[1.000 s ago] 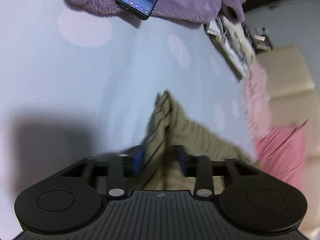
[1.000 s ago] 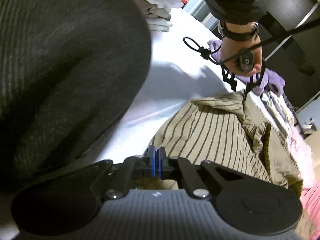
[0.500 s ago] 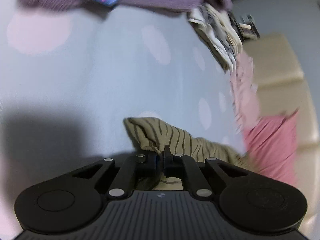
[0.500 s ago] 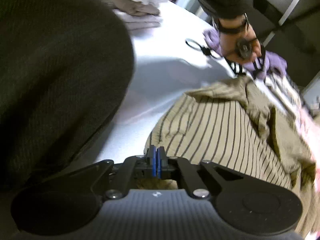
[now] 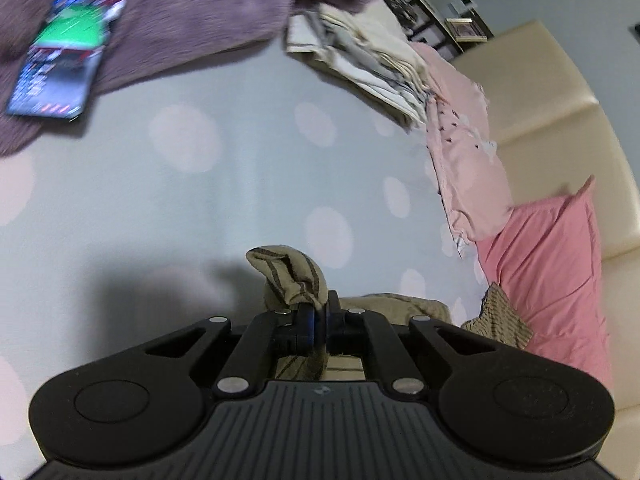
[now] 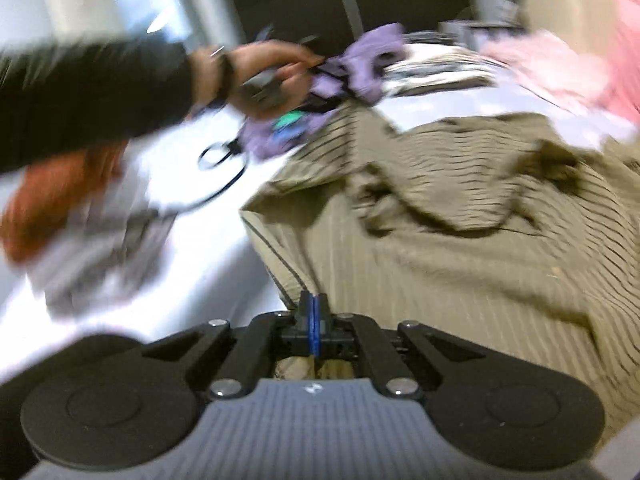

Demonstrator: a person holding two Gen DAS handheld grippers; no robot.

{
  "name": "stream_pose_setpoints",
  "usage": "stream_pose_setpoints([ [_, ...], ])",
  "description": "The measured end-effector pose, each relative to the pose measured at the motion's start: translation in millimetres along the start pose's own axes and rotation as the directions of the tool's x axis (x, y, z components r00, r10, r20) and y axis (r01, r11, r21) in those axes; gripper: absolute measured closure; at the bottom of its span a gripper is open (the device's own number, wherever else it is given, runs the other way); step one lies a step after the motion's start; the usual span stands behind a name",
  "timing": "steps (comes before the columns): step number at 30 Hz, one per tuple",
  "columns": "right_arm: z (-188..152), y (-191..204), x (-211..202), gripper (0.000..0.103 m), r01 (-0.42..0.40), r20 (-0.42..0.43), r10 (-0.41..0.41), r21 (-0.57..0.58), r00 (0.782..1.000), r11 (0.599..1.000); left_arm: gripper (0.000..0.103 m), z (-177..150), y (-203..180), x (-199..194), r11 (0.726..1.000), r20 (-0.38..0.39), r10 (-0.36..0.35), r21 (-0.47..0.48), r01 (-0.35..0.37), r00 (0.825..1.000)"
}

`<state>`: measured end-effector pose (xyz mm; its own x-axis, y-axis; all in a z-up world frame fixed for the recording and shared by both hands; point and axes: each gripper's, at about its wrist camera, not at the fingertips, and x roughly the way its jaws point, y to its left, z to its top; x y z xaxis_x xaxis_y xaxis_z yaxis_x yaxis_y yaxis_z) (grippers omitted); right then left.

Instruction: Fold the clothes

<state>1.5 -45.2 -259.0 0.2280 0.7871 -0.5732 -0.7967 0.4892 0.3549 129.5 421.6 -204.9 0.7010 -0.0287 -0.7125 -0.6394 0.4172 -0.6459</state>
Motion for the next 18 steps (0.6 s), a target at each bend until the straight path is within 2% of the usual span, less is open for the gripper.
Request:
stream_pose_setpoints([
  [4,16.3,-59.7,-33.0,0.103,-0.037,0.082,0.02,0.209,0.996,0.977,0.1,-0.4,-50.4,18.4,0.998,-0.021,0.049,0.039,-0.048,0.999],
  [9,25.1,-139.2,-67.1,0.103,-0.052,0.16,-0.014,0.404,0.987,0.913,0.1,-7.4,-111.1,56.6,0.991,-0.034,0.112,0.072,-0.109,0.993],
  [13,32.3,-201.4,-87.0,0.103,-0.014,0.186,-0.087,0.483,0.979,0.876,0.1,-17.2,-155.9,88.0,0.985,-0.025,0.155,0.076,-0.153,0.988],
  [18,36.6,-258.9,-105.7,0.103,0.03,0.19,-0.155,0.535,0.97,0.844,0.1,-29.1,-196.8,119.5,0.975,-0.025,0.194,0.116,-0.189,0.981],
])
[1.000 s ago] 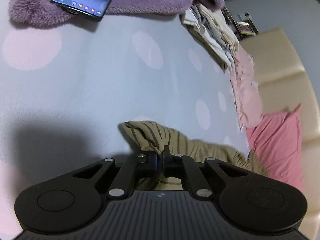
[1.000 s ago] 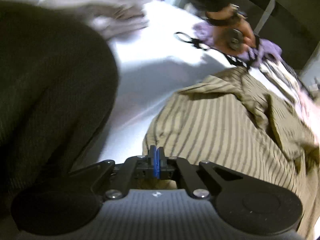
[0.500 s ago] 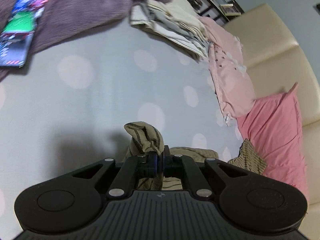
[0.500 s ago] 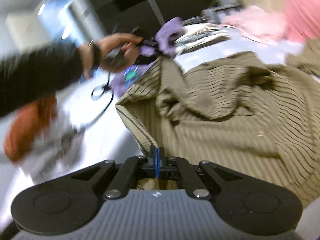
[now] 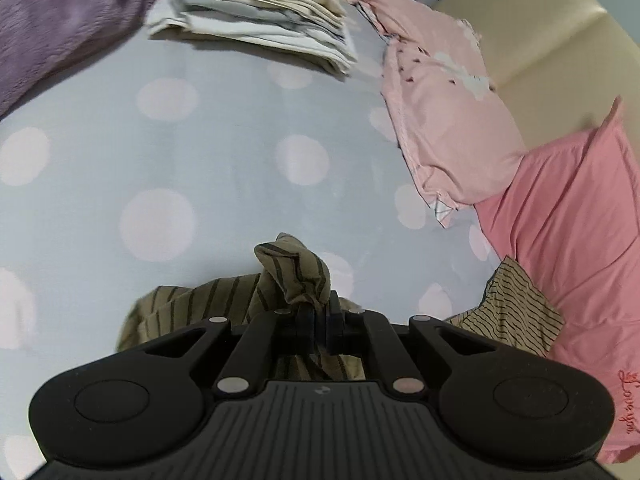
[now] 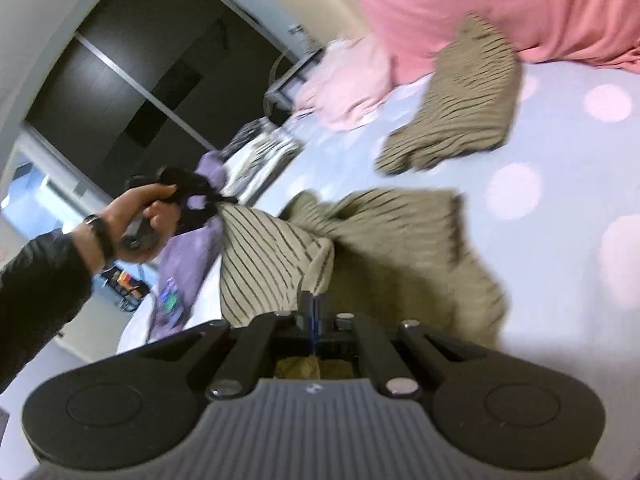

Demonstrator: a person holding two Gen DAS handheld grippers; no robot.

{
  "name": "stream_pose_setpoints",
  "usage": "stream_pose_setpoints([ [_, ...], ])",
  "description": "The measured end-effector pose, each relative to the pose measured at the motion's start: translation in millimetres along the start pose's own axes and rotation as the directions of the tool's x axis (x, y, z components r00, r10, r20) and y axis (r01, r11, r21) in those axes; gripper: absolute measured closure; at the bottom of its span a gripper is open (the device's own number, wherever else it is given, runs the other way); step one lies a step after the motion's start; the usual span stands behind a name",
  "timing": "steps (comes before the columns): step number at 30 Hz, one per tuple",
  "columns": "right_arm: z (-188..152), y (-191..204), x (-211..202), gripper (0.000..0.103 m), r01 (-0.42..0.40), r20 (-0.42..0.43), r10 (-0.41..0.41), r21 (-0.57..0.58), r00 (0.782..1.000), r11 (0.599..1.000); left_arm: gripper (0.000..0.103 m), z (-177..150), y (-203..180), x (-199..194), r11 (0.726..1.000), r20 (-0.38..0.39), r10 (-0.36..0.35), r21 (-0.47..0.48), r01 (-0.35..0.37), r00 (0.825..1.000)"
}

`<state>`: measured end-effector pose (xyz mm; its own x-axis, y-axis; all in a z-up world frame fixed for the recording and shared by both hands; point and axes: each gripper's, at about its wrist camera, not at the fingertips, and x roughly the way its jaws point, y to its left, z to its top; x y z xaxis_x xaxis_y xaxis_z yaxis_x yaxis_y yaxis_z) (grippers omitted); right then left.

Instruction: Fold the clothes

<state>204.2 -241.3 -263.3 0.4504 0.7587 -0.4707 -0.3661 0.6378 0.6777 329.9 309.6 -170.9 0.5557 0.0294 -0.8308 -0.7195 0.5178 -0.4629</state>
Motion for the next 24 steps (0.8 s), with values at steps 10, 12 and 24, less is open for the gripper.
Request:
stream_pose_setpoints([
  [10,23.2,-57.7,3.3,0.102,0.082,0.028,-0.084,0.044,0.996,0.996,0.099,-19.6,-41.9,47.0,0.994,-0.012,0.028,0.109,-0.027,1.0],
  [12,20.0,-65.4,11.1,0.102,0.107,0.017,-0.107,0.042,0.994,0.993,0.095,-26.7,-43.8,57.5,0.991,-0.033,0.011,0.135,-0.006,0.999],
  [24,8.0,-83.2,25.2,0.096,0.325,-0.036,-0.325,-0.013,0.945,0.946,0.047,-39.9,-47.9,-23.1,0.923,0.059,-0.076,0.382,0.048,0.995],
])
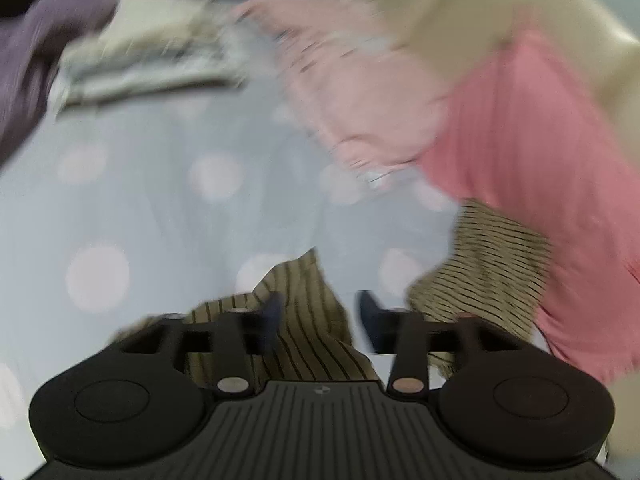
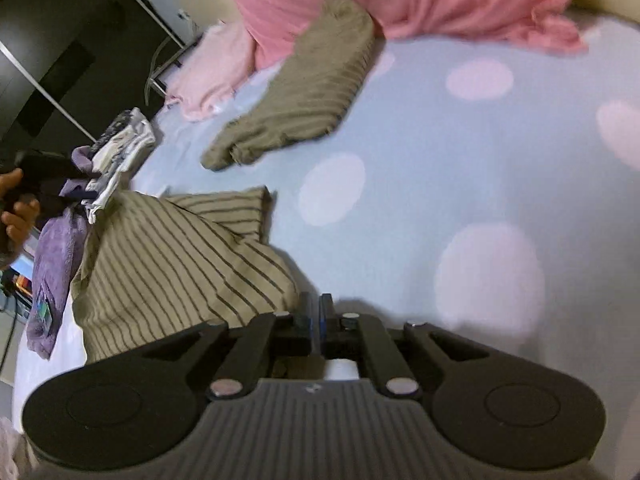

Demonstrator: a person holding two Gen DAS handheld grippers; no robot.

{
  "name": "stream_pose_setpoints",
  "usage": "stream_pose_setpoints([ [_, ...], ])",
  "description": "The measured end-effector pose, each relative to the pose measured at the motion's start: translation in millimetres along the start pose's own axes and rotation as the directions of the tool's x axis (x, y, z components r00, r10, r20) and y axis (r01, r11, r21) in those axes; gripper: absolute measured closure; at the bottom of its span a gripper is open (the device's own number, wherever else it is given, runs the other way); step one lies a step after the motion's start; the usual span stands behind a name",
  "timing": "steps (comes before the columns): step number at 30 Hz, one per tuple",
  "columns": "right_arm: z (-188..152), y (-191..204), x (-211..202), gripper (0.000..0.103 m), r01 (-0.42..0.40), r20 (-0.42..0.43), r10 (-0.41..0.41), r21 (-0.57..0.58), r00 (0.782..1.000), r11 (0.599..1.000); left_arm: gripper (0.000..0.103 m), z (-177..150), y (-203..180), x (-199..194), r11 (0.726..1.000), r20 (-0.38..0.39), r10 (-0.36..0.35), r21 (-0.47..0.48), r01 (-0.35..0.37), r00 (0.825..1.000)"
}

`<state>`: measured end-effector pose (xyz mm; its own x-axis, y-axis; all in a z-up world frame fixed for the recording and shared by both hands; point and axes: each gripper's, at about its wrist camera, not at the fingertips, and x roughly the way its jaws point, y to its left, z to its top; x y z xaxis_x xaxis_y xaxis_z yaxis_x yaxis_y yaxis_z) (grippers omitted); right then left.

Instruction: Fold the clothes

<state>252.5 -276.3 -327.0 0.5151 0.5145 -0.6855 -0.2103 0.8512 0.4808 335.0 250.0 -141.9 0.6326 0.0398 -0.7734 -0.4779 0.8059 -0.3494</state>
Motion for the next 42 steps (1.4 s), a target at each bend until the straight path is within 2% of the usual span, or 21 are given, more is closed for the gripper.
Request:
stream_pose_setpoints([
  [3,-0.1,9.5,-8.6,0.093,0.003,0.018,-0.002,-0.04,1.0,0.999,0.044,-23.3,2.9,-42.1,0.993,0.071,0.017,0.113,-0.025,0.997],
  [7,-0.7,37.7,-16.1,0.09,-0.033,0.035,0.036,-0.092,0.999,0.995,0.044,-65.5,30.5,-52.2,0.988,0.036,0.091,0.123,-0.094,0.995],
  [8,-1.5,47.4,-15.6,0.089,-0.052,0.032,0.056,-0.112,0.998,0.992,0.044,-76.4,39.3,-49.1,0.989,0.014,0.105,0.107,-0.106,0.994],
  [10,-5.2,68.3,-10.7,0.078,-0.097,0.008,0.1,-0.168,0.995,0.981,0.045,-101.1,59.1,-42.9,0.993,-0.038,0.107,0.052,-0.105,0.994],
  [12,-10.5,90.4,-2.2,0.071,-0.137,-0.035,0.132,-0.242,0.991,0.96,0.049,-120.7,75.4,-35.2,0.996,-0.068,0.086,-0.018,-0.088,0.994],
  [15,-16.7,124.3,8.8,0.068,-0.155,-0.068,0.14,-0.36,0.988,0.92,0.049,-134.3,96.6,-32.3,0.992,-0.03,0.054,-0.116,-0.057,0.998],
  [17,-16.0,140.7,11.1,0.06,-0.163,-0.065,0.149,-0.415,0.987,0.895,0.049,-137.4,106.3,-33.3,0.986,0.001,0.015,-0.165,-0.014,1.0],
  [19,-8.4,152.6,13.9,0.048,-0.173,-0.064,0.162,-0.452,0.985,0.875,0.049,-135.6,115.0,-35.0,0.982,0.023,0.012,-0.188,-0.007,1.0],
  [22,20.0,174.4,29.4,0.046,-0.191,-0.066,0.183,-0.515,0.981,0.836,0.049,-124.1,130.8,-34.1,0.976,0.056,0.048,-0.216,-0.035,0.997],
  [25,59.5,201.9,58.1,0.047,-0.206,-0.074,0.199,-0.556,0.977,0.805,0.049,-111.4,149.6,-31.6,0.963,0.113,0.039,-0.269,-0.007,0.993],
  [28,98.0,227.5,101.1,0.047,-0.257,-0.126,0.224,-0.514,0.966,0.818,0.049,-101.0,165.7,-18.8,0.95,0.131,0.01,-0.311,0.031,0.991],
  [31,122.5,255.8,150.8,0.044,-0.274,-0.165,0.221,-0.489,0.961,0.828,0.049,-93.9,180.3,-5.3,0.938,0.128,-0.008,-0.342,0.051,0.992],
  [34,133.9,278.8,196.9,0.036,-0.255,-0.185,0.186,-0.492,0.965,0.833,0.05,-90.0,191.5,4.5,0.924,0.124,-0.05,-0.372,0.093,0.991],
  [37,141.4,290.5,242.5,0.036,-0.23,-0.211,0.145,-0.464,0.967,0.856,0.05,-88.9,201.0,8.3,0.902,0.138,-0.097,-0.406,0.145,0.986],
  [39,144.2,294.1,265.1,0.041,-0.258,-0.257,0.156,-0.434,0.954,0.863,0.05,-87.3,205.3,12.2,0.895,0.128,-0.116,-0.417,0.16,0.985],
  [41,148.0,296.0,278.3,0.095,-0.315,-0.315,0.191,-0.409,0.93,0.857,0.05,-85.4,209.0,14.6,0.892,0.123,-0.122,-0.42,0.164,0.985],
  [42,150.3,296.2,280.3,0.098,-0.331,-0.326,0.202,-0.408,0.923,0.851,0.05,-84.8,211.3,14.3,0.889,0.129,-0.125,-0.425,0.169,0.984],
])
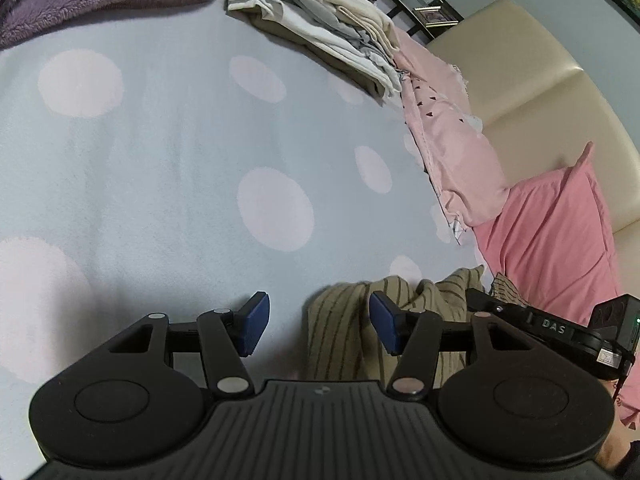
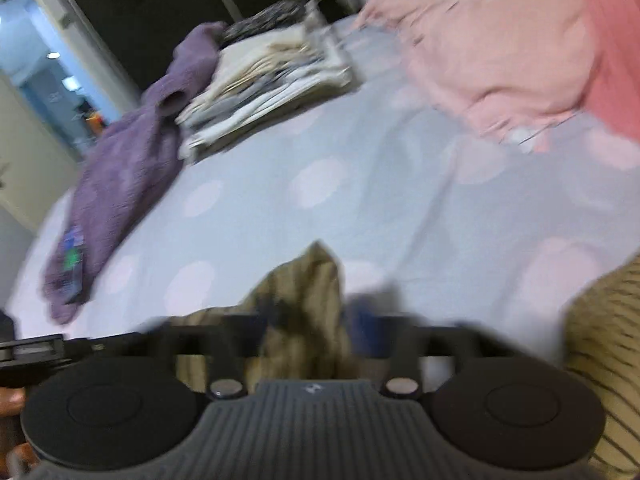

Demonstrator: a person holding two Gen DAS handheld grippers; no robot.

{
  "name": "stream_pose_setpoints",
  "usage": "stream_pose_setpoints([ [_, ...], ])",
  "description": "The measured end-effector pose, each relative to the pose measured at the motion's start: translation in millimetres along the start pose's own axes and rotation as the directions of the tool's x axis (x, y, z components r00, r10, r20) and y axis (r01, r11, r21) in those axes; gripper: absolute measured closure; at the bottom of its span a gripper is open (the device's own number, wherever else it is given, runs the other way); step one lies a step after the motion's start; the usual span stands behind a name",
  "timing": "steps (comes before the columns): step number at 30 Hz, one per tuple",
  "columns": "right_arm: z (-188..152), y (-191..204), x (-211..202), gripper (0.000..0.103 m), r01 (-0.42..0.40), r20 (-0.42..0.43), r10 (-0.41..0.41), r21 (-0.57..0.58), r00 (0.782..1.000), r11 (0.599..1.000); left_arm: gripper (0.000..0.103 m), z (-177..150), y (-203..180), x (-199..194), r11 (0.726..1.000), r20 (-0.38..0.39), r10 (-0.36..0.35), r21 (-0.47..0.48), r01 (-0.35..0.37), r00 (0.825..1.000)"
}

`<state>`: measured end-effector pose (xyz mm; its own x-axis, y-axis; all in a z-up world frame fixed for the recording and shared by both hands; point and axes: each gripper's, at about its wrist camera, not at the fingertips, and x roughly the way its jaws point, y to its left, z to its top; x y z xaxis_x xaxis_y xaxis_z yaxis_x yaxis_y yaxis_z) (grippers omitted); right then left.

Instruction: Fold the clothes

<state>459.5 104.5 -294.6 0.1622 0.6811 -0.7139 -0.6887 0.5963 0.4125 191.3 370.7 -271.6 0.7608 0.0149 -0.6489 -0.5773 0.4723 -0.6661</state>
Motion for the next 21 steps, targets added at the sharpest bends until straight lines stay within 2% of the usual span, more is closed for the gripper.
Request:
stream_pose_setpoints([
  [2,3.9,-9.3,-8.7,0.098,-0.028,0.026,0.028,0.021,0.999,0.999,0.05,2.7,5.6,-4.1,0.999,0.016,-0.027,-0.031,0.027,1.0],
  [5,7.0,-38.6,-25.8,0.098,-0.074,0.108,0.059,0.141,0.992,0.987,0.051,7.1,15.6,-8.6,0.995,0.044,-0.051,-0.084,0.055,0.998],
  [7,3.5,-52.2,-24.2,0.098,-0.076,0.101,0.058,0.187,0.993,0.979,0.051,9.3,18.4,-7.5,0.994,0.051,-0.06,-0.092,0.064,0.997],
  [11,-4.6,-71.7,-15.7,0.098,-0.069,0.062,0.056,0.244,0.997,0.967,0.051,9.0,12.2,13.9,0.992,-0.018,-0.106,-0.07,0.105,0.994],
  [14,-7.8,-73.6,-14.6,0.098,-0.088,0.075,0.07,0.26,0.995,0.962,0.051,0.6,7.5,28.5,0.985,-0.07,-0.164,-0.072,0.159,0.984],
  [16,-8.2,-74.4,-14.3,0.098,-0.09,0.077,0.072,0.265,0.994,0.96,0.064,-5.4,9.1,37.3,0.975,-0.092,-0.203,-0.111,0.193,0.975],
  [17,-8.0,-75.0,-14.3,0.098,-0.091,0.076,0.073,0.266,0.994,0.96,0.087,-7.8,11.1,41.6,0.969,-0.1,-0.219,-0.138,0.204,0.971],
  [18,-7.7,-75.6,-14.3,0.098,-0.092,0.076,0.074,0.267,0.994,0.959,0.089,-10.1,13.0,45.3,0.963,-0.106,-0.234,-0.164,0.215,0.966],
  [21,-6.4,-81.8,-24.8,0.098,-0.1,0.095,0.077,0.274,0.993,0.957,0.091,-14.8,17.9,37.1,0.946,-0.052,-0.254,-0.221,0.237,0.966],
])
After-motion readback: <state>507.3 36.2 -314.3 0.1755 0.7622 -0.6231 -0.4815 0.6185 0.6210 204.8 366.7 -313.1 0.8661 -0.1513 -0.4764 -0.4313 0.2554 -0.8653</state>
